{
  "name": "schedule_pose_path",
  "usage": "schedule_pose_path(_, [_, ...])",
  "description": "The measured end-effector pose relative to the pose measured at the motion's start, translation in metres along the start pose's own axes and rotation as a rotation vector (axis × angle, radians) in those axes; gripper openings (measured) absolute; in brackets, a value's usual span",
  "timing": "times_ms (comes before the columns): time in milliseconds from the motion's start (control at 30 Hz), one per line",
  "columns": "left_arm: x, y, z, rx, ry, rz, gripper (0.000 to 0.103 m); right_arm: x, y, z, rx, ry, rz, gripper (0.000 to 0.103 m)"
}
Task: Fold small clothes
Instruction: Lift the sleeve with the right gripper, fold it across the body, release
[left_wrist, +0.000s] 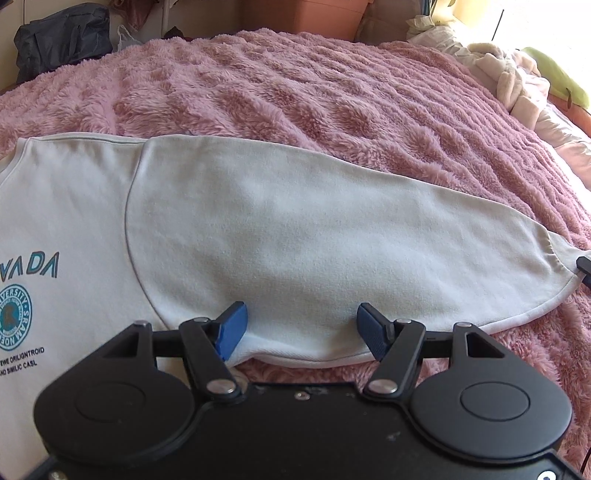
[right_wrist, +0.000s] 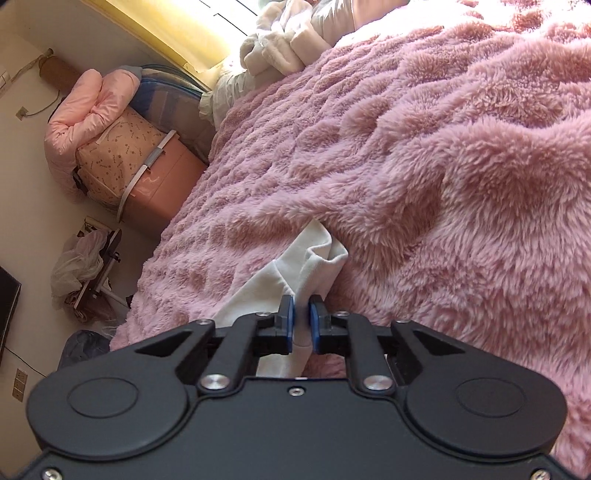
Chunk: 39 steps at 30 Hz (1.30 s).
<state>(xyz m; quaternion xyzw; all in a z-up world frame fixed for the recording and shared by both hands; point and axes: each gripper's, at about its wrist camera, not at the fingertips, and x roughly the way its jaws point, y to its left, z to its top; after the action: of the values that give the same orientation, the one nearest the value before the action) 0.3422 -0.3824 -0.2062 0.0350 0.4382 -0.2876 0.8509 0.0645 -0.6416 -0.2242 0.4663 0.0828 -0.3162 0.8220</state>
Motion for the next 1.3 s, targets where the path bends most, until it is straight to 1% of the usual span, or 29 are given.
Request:
schedule_pose_path(67, [-0.004,0.003,0.003,-0.023,-0.004,-0.019,0.069,-0.006,0.009,0.002,-0.009,-0.017,0.018,0.010])
schedule_pose_path(133, [-0.016,0.010,0.008,-0.065,-0.026,-0.053,0.069,-0.012,0.020,0.006,-0.008,-0.032,0.037,0.009])
schedule_pose_path(267, [-0.059,0.031,0.014,-0.081,-0.097,-0.039,0.069,-0.023,0.055,0.010,-0.047,-0.044,0.096,0.009])
schedule_pose_path(367, [-0.089,0.059,0.008,-0.094,-0.108,0.001,0.069,-0.033,0.091,0.007,-0.095,-0.060,0.154,0.009])
schedule_pose_path(433, [-0.110,0.084,-0.001,-0.114,-0.104,0.034,0.069,-0.039,0.116,0.002,-0.113,-0.060,0.203,0.009])
schedule_pose_path(600, [-0.164,0.153,-0.038,-0.179,-0.086,0.132,0.069,-0.052,0.182,-0.028,-0.159,-0.035,0.327,0.009])
schedule_pose_path(700, [-0.194,0.188,-0.060,-0.233,-0.080,0.166,0.069,-0.058,0.221,-0.053,-0.196,-0.004,0.402,0.009])
schedule_pose_path(767, [-0.208,0.204,-0.072,-0.269,-0.079,0.186,0.069,-0.061,0.246,-0.073,-0.215,0.024,0.452,0.009])
schedule_pose_path(933, [-0.250,0.248,-0.107,-0.363,-0.104,0.213,0.069,-0.069,0.300,-0.128,-0.262,0.112,0.571,0.009])
schedule_pose_path(1067, [-0.276,0.276,-0.131,-0.424,-0.113,0.233,0.069,-0.077,0.333,-0.180,-0.312,0.196,0.655,0.009])
schedule_pose_path(1100, [-0.282,0.282,-0.136,-0.438,-0.117,0.240,0.069,-0.080,0.342,-0.198,-0.325,0.227,0.674,0.009])
schedule_pose_path(1233, [-0.312,0.312,-0.162,-0.488,-0.147,0.282,0.069,-0.083,0.365,-0.260,-0.378,0.332,0.722,0.009])
schedule_pose_path(1300, [-0.319,0.322,-0.170,-0.509,-0.154,0.302,0.069,-0.083,0.374,-0.297,-0.428,0.380,0.744,0.009])
